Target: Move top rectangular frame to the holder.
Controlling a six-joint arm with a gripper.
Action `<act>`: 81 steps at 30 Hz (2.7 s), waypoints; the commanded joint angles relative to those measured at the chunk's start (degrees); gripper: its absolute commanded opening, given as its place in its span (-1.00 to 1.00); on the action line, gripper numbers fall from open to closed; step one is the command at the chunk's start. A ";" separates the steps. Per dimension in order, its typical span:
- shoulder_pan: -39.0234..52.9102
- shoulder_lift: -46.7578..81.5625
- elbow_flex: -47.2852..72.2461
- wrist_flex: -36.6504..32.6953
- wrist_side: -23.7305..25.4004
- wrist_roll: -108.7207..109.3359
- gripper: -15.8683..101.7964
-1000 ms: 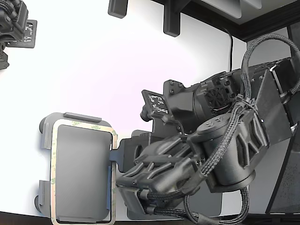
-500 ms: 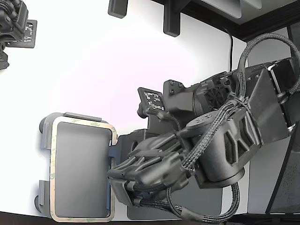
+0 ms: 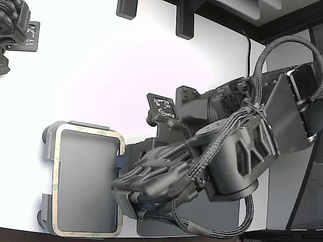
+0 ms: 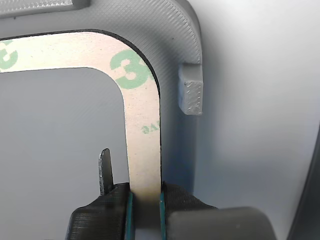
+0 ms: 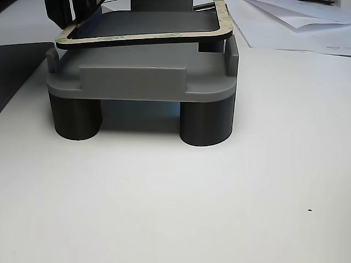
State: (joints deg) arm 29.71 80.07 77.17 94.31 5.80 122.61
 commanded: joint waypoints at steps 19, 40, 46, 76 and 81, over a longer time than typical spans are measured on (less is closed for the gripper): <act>-0.79 0.97 -0.35 0.62 -0.18 0.70 -0.91; -1.23 -0.09 -0.44 0.53 -0.44 0.97 -0.91; -1.41 -0.35 -0.53 0.44 -0.88 0.79 -0.91; -1.58 -0.88 0.79 -0.88 -1.49 -0.09 -0.91; -1.58 -0.62 1.05 -0.88 -1.41 -0.09 -0.91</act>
State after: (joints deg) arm 28.92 78.22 78.75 93.08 4.57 122.61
